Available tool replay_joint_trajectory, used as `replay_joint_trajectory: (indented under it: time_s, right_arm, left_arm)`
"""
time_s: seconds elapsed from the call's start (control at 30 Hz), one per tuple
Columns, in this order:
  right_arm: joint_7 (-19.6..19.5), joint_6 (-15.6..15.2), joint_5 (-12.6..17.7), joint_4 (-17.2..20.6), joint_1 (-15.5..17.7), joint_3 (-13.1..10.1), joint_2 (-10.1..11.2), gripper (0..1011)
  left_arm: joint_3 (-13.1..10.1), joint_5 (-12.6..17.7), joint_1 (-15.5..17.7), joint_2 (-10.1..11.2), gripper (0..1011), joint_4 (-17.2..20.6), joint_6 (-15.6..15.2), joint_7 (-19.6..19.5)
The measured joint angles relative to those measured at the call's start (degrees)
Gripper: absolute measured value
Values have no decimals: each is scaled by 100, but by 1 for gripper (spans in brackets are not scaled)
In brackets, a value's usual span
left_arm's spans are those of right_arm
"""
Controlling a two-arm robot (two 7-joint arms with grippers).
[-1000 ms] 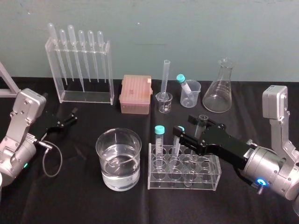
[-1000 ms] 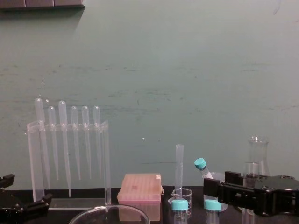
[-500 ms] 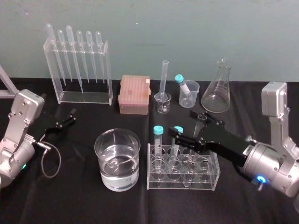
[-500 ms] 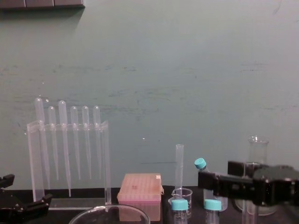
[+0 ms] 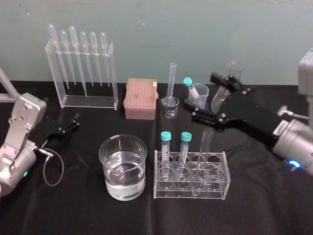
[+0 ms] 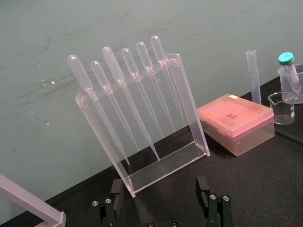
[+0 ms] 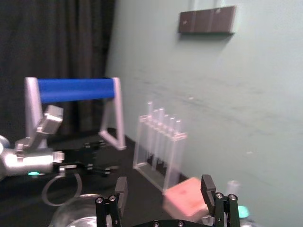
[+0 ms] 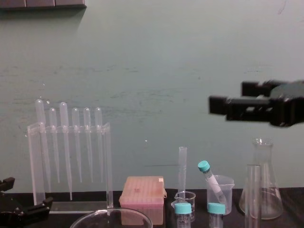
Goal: Hold the test tube with one hand and immerse one end into the beaker, then return it to the test tube rack.
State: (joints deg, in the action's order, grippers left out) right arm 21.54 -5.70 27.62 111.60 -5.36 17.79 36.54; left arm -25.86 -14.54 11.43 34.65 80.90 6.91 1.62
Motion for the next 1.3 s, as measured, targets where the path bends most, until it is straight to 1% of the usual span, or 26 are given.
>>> replay_joint_trajectory:
  time_s: [0.13, 0.2, 0.23, 0.3, 0.33, 0.37, 0.47, 0.57, 0.6, 0.63, 0.67, 0.73, 0.77, 0.8, 0.87, 0.9, 0.93, 0.97, 1.03, 1.07, 1.13, 1.17, 1.2, 1.23, 1.3]
  right_arm:
    - [-307, -67, -140, 247, 200, -317, 74, 1000]
    - [-682, -126, -221, 365, 450, -628, 57, 1000]
    - [-682, -126, -221, 365, 450, -628, 57, 1000]
    - [-950, -171, -239, 342, 646, -882, -21, 1000]
    - [-950, -171, -239, 342, 646, -882, -21, 1000]
    - [-1034, -182, -228, 270, 712, -991, -75, 1000]
    - [-1101, -202, -178, 131, 759, -1111, -157, 1000]
    - [-1105, -211, -65, -182, 729, -1209, -275, 1000]
    - [-1065, -226, 2, -371, 671, -1231, -336, 1000]
    - [-1033, -227, 39, -481, 633, -1238, -368, 1000]
    - [-993, -229, 81, -590, 593, -1241, -399, 1000]
    - [-850, -250, 191, -957, 443, -1234, -493, 1000]
    - [-807, -256, 215, -1062, 395, -1224, -519, 1000]
    - [-713, -275, 272, -1317, 272, -1189, -578, 1000]
    - [-609, -301, 316, -1569, 134, -1138, -627, 1000]
    - [-495, -325, 365, -1796, -9, -1082, -665, 1000]
    - [-495, -325, 365, -1796, -9, -1082, -665, 1000]
    - [-388, -361, 403, -2023, -166, -1008, -696, 1000]
    - [-272, -405, 437, -2251, -342, -910, -725, 1000]
    - [-161, -455, 457, -2493, -519, -802, -758, 1000]
    - [-36, -497, 476, -2724, -711, -673, -797, 1000]
    - [67, -535, 478, -2937, -874, -555, -837, 1000]
    - [122, -548, 480, -3047, -966, -482, -864, 1002]
    - [251, -587, 482, -3274, -1153, -331, -924, 1000]
    - [374, -621, 482, -3464, -1315, -188, -977, 1000]
  left_arm:
    - [0, 0, 0, 0, 1000, 0, 0, 0]
    - [0, 0, 0, 0, 1000, 0, 0, 0]
    - [0, 0, 0, 0, 1000, 0, 0, 0]
    - [0, 0, 0, 0, 1000, 0, 0, 0]
    - [0, 0, 0, 0, 1000, 0, 0, 0]
    - [0, 0, 0, 0, 1000, 0, 0, 0]
    - [0, 0, 0, 0, 1000, 0, 0, 0]
    - [0, 0, 0, 0, 1000, 0, 0, 0]
    - [0, 0, 0, 0, 1000, 0, 0, 0]
    - [0, 0, 0, 0, 1000, 0, 0, 0]
    - [0, 0, 0, 0, 1000, 0, 0, 0]
    - [0, 0, 0, 0, 1000, 0, 0, 0]
    - [0, 0, 0, 0, 1000, 0, 0, 0]
    - [0, 0, 0, 0, 1000, 0, 0, 0]
    - [0, 0, 0, 0, 1000, 0, 0, 0]
    - [0, 0, 0, 0, 1000, 0, 0, 0]
    - [0, 0, 0, 0, 1000, 0, 0, 0]
    - [0, 0, 0, 0, 1000, 0, 0, 0]
    - [0, 0, 0, 0, 1000, 0, 0, 0]
    - [0, 0, 0, 0, 1000, 0, 0, 0]
    - [0, 0, 0, 0, 1000, 0, 0, 0]
    - [0, 0, 0, 0, 1000, 0, 0, 0]
    - [0, 0, 0, 0, 1000, 0, 0, 0]
    - [0, 0, 0, 0, 1000, 0, 0, 0]
    - [0, 0, 0, 0, 1000, 0, 0, 0]
